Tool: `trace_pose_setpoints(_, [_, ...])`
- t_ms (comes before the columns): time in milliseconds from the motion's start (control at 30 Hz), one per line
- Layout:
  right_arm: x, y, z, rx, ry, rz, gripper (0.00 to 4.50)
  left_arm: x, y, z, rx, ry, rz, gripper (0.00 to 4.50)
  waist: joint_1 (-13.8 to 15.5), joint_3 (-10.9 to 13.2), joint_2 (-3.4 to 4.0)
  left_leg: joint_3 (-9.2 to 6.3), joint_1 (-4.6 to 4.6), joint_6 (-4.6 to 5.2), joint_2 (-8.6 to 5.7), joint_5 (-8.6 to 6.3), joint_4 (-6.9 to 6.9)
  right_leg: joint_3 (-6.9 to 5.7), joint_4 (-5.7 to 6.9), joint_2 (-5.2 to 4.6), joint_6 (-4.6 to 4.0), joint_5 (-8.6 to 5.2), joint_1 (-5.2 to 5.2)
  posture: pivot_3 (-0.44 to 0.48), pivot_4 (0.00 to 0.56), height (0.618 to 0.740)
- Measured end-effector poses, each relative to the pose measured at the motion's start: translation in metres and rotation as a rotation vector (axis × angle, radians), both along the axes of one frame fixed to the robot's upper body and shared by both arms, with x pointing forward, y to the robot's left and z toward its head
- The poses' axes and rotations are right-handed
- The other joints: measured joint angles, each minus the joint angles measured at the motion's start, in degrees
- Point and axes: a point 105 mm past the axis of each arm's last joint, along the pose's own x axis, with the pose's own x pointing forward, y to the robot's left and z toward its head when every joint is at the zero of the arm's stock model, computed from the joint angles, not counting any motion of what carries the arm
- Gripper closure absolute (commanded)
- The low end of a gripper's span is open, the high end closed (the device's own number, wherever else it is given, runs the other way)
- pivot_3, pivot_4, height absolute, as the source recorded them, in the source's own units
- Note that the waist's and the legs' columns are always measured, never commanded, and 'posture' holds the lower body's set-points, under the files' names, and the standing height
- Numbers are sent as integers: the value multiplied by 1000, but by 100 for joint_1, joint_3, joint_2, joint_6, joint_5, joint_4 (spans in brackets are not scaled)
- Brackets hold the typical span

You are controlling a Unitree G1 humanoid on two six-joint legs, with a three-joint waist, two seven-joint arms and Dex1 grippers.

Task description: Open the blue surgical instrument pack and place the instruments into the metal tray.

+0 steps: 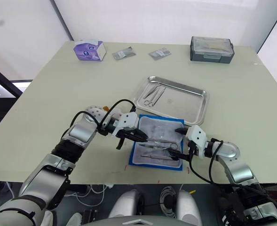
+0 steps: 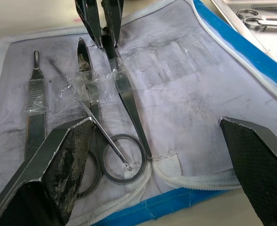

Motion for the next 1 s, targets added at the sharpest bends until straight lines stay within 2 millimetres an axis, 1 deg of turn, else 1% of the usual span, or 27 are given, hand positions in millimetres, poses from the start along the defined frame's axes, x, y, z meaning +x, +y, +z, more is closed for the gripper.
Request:
trace_pose_setpoints(200, [0, 0, 0, 0, -1, 0, 0, -1, 0, 5, 13, -7, 6, 4465, 0, 1, 0, 0, 0, 0, 0, 0, 0, 0, 0, 0, 0, 0, -1, 0, 150, 727])
trace_pose_setpoints(533, [0, 0, 0, 0, -1, 0, 0, 0, 7, 6, 28, -13, 17, 4465, 1, 1, 1, 0, 0, 0, 0, 0, 0, 0, 0, 0, 0, 0, -1, 0, 150, 727])
trace_pose_setpoints(767, [0, 0, 0, 0, -1, -1, 0, 0, 19, 12, 41, -10, 29, 4465, 0, 2, 1, 0, -1, 0, 0, 0, 0, 0, 0, 0, 0, 0, -2, 0, 150, 727])
trace_pose_setpoints(933, [0, 0, 0, 0, -1, 0, 0, -1, 33, 22, 57, -6, 44, 4465, 0, 2, 2, 0, 0, 0, 0, 0, 0, 0, 0, 0, 0, 0, -2, 0, 150, 727])
trace_pose_setpoints(1000, [0, 0, 0, -1, -1, 0, 0, -2, 40, 29, 67, -4, 51, 4465, 0, 3, 2, 1, 0, 0, 0, 0, 0, 0, 1, 0, 0, -1, -2, 0, 150, 727])
